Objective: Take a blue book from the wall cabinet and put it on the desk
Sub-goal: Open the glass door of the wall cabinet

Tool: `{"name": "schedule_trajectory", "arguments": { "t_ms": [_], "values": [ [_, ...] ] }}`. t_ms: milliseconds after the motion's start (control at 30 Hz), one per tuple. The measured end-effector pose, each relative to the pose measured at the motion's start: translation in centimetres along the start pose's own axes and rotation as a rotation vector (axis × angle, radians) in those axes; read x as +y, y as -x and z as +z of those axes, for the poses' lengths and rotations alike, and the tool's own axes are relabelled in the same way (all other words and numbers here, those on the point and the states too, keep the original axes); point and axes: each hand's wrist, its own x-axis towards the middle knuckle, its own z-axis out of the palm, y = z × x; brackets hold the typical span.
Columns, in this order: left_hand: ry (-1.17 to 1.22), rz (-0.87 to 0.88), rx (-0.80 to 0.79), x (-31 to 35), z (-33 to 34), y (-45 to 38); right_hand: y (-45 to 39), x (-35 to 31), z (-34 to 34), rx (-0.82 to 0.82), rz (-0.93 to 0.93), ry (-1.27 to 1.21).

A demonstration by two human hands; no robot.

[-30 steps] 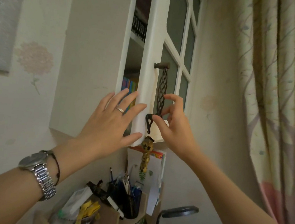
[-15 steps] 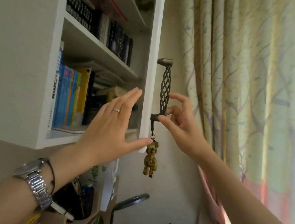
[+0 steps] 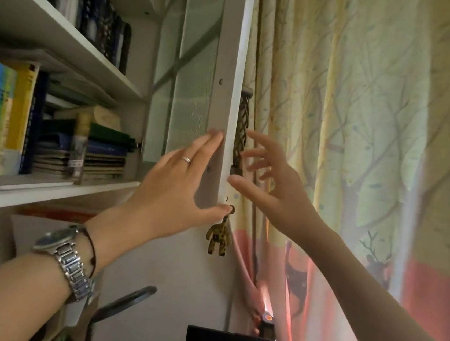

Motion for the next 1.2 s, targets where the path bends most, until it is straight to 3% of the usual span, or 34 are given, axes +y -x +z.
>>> {"name": "schedule_trajectory", "arguments": {
  "t_ms": [100, 267, 467, 700, 1033, 1200],
  "values": [
    [0.012, 0.063, -0.026, 0.6, 1.4, -1.2, 0.0, 0.9, -0.4, -0.060, -0.057, 0.124],
    [0.068, 0.163, -0.131, 0.1, 3.9, -3.4, 0.0, 4.1, -1.6, -0.031, -0.003, 0.138],
    [0.151, 0.035, -0.105, -0.3, 9.1, -5.8, 0.4, 8.1, -3.6, -0.025, 0.037, 0.340],
    [0.054, 0.017, -0.129, 0.8, 14.9, -8.7, -0.3, 13.2, -5.6, -0.068, 0.148, 0.583],
    [-0.156, 0.023, -0.143, 1.9, 21.3, -13.5, -1.3, 21.9, -5.3, -0.041, 0.287, 0.565],
    [-0.227, 0.013, -0.103, 1.8, 22.0, -14.1, -2.4, 23.2, -5.1, -0.040, 0.322, 0.491]
  ]
}}
